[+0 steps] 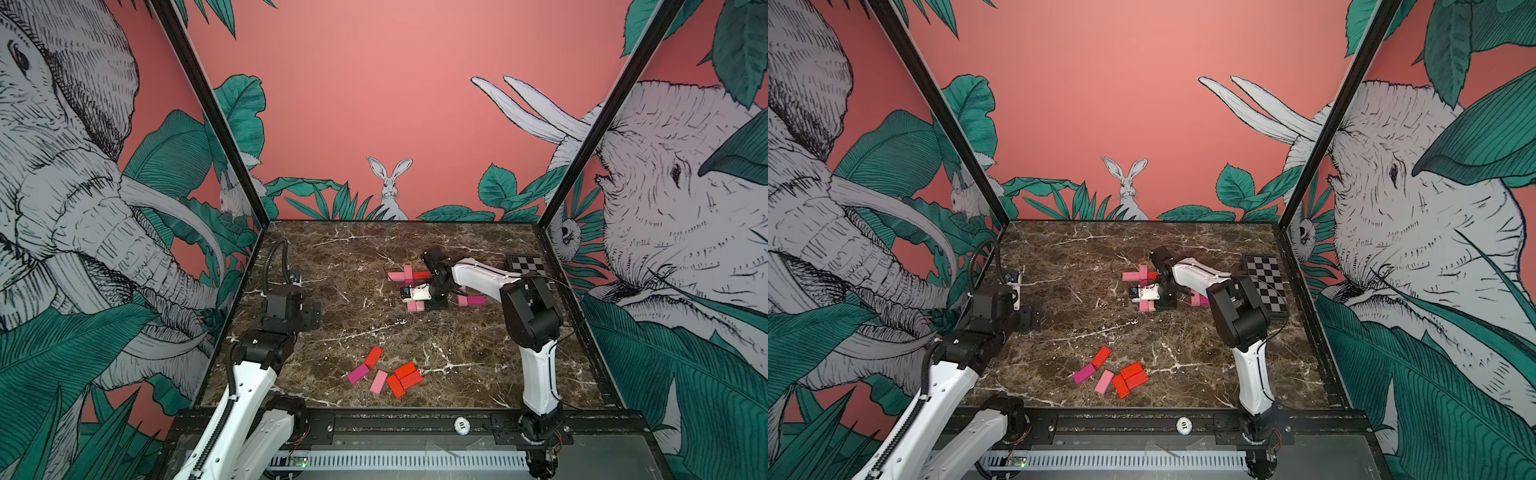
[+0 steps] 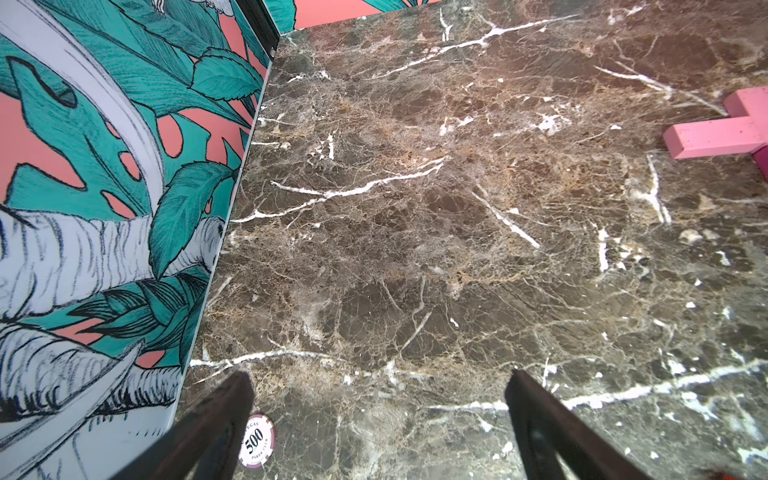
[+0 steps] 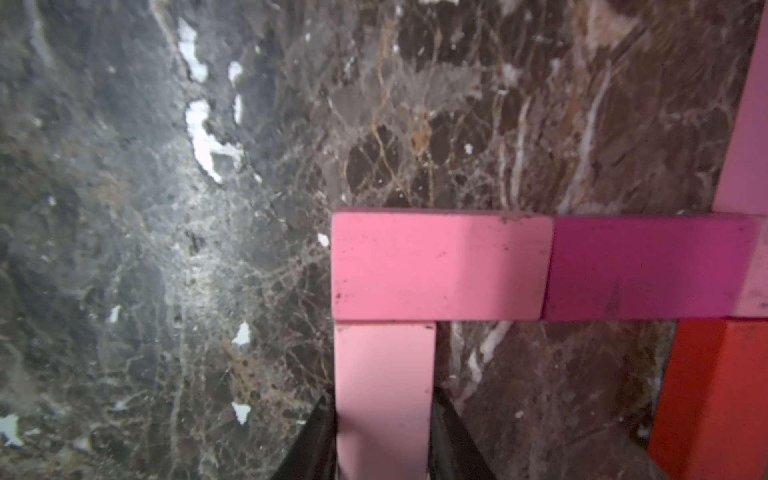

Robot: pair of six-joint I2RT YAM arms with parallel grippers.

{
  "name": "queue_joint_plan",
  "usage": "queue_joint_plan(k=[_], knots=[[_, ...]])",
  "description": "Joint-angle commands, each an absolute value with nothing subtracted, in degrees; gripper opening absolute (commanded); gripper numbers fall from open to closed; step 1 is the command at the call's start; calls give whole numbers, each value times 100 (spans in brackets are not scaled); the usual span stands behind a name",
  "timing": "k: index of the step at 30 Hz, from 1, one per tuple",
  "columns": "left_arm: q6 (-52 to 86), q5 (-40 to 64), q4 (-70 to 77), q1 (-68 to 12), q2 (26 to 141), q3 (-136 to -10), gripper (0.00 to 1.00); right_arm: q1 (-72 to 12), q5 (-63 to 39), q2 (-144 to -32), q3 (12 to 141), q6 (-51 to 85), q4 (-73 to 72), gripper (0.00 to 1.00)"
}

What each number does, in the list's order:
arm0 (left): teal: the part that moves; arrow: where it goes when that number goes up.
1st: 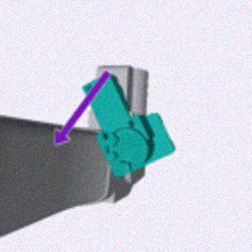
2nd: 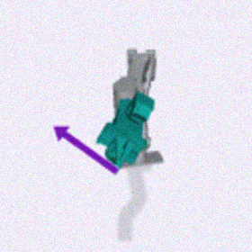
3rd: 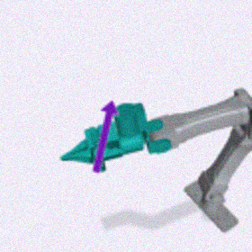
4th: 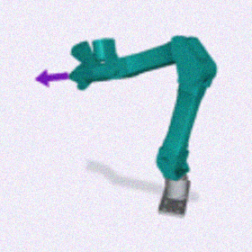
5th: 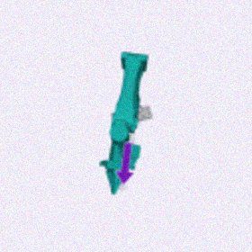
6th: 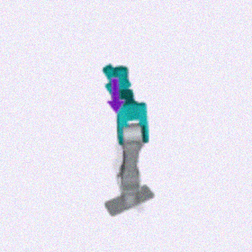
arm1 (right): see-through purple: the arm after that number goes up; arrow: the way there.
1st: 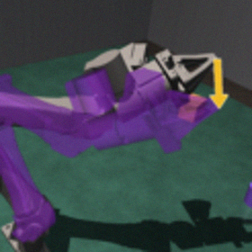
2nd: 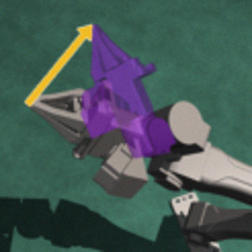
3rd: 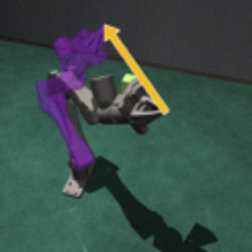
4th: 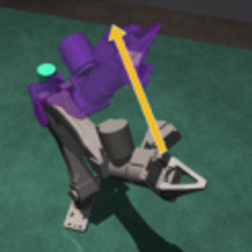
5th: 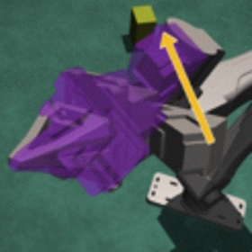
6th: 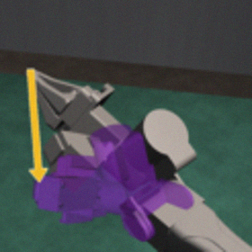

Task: Assemble the letter t with building blocks
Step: Assemble the building block at the center of the board.

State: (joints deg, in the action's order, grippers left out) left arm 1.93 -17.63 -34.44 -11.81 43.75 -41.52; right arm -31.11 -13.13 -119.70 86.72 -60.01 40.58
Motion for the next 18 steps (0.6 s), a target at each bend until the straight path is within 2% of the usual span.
queue_joint_plan(k=[1,18], knots=[[229,-1802,-3525,-1169,4320,-4175,97,-3129,-1262,-12283,8640,-6003,4267,34],[237,-1802,-3525,-1168,4320,-4175,97,-3133,-1283,-12349,8710,-5930,4367,34]])
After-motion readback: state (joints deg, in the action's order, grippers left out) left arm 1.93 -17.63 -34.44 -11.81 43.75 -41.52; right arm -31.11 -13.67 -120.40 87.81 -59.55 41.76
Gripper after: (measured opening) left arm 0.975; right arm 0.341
